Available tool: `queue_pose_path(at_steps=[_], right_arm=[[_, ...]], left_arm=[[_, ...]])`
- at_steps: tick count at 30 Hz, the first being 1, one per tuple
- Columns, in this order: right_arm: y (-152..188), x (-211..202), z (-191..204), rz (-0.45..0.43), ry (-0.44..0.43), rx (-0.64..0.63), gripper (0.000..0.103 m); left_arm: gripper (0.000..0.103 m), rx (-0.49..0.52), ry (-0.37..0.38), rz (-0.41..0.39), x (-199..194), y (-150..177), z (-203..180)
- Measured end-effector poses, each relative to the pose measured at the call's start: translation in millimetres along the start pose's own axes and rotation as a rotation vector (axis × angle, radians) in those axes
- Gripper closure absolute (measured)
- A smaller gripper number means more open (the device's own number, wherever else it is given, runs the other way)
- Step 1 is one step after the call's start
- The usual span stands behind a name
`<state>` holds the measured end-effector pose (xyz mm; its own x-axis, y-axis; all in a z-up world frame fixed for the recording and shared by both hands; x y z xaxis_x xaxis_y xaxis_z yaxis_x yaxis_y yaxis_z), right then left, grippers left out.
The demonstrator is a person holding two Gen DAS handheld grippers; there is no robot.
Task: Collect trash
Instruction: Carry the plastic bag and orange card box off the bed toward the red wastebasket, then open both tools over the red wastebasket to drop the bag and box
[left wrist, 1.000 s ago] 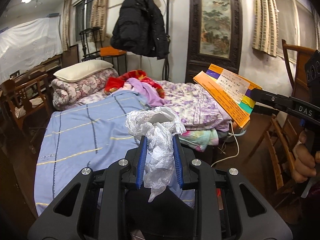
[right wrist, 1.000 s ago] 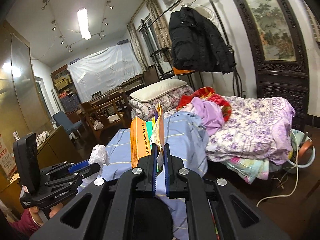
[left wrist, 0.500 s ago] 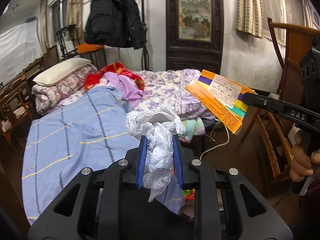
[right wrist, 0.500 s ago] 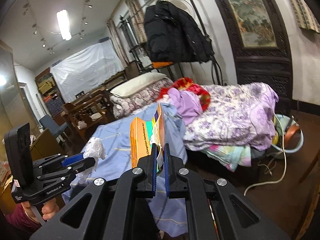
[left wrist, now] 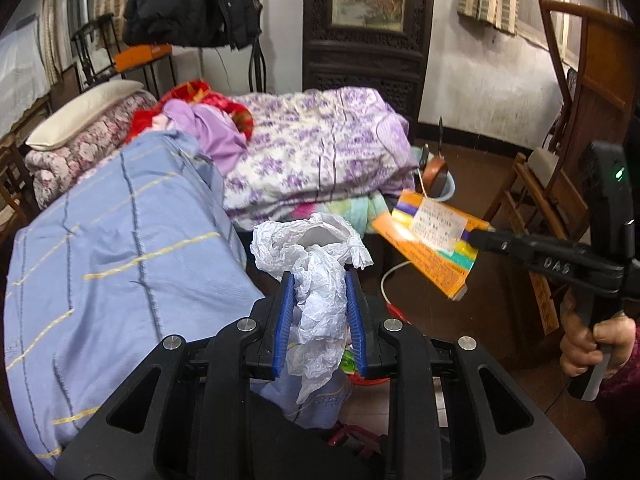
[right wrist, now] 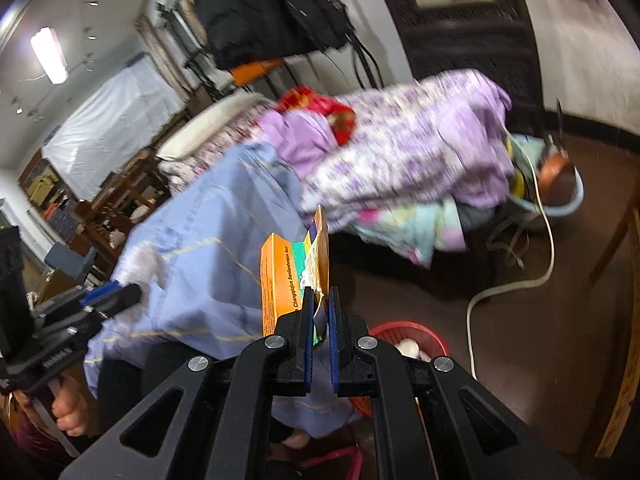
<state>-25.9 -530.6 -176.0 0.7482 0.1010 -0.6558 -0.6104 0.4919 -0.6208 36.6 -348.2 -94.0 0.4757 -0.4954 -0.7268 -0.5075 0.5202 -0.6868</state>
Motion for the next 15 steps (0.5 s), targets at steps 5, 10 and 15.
queue_pose_path(at_steps=[5,10,15], right_arm=[[26,52,-36,0.129,0.031,0.060,0.093],[55,92,-63,0.240,0.037,0.150,0.084],[41,75,-73,0.154,-0.001,0.197,0.083]], left_arm=[[0.076,0.007,0.013,0.058,32,4,-3],[0.076,0.028,0.024,0.115,60,7,-11],[0.076,0.050,0.054,0.152,83,7,-23]])
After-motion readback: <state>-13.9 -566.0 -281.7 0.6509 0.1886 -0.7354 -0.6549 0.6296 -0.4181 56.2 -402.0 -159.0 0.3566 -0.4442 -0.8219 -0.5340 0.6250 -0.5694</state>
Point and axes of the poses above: each gripper's, at about its wrist camera, not at the fingertips, and x roughly the way its jaws point, z to its left, y to its underside, the point moved 6 cm from there along x, roughly the way its jaws point, and after that the axes turned 1 degree about x, right-handed, at the moved point
